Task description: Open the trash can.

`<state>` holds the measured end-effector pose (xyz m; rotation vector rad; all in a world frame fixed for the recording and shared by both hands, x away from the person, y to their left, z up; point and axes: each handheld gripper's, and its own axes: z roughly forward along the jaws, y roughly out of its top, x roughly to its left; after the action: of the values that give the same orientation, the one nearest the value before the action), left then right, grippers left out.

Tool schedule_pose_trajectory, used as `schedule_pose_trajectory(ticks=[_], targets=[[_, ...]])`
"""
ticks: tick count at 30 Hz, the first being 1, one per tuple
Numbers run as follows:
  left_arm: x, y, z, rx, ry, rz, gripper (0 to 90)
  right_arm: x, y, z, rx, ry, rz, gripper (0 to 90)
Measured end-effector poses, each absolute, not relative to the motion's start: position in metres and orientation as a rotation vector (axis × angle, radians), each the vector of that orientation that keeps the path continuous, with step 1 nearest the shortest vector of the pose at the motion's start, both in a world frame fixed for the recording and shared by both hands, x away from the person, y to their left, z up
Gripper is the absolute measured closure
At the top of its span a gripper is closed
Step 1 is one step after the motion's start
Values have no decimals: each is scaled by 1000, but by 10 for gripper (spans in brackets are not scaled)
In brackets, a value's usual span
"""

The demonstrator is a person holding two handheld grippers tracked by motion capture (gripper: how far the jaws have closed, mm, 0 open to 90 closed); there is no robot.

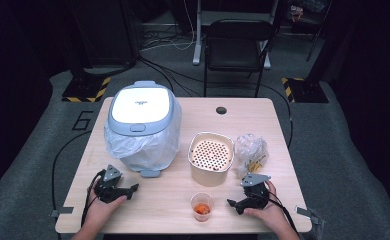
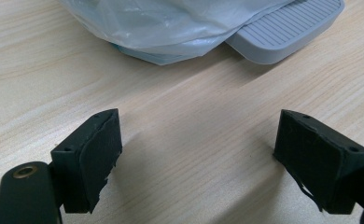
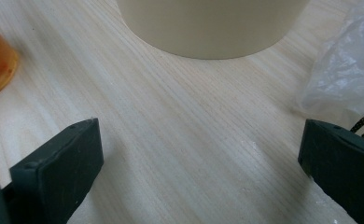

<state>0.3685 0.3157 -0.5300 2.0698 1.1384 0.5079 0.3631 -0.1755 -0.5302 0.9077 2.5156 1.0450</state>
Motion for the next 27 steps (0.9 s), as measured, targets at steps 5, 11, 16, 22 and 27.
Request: schedule_pose_trajectory(ticks=[5, 11, 16, 22, 27], targets=[[369, 316, -530, 2068, 1135, 515, 147, 362, -175, -530, 923, 2513, 1047, 0], [369, 316, -530, 2072, 1135, 509, 142, 362, -175, -530, 923, 2513, 1047, 0], [369, 316, -530, 2072, 1136, 510, 146, 363, -175, -530, 905, 2519, 1046, 0], [368, 315, -530, 2068, 1141, 520, 154, 363, -175, -530, 905, 2519, 1046, 0], [365, 318, -529, 2043, 1156, 523, 221, 363, -175, -530, 906, 2518, 1046, 0]])
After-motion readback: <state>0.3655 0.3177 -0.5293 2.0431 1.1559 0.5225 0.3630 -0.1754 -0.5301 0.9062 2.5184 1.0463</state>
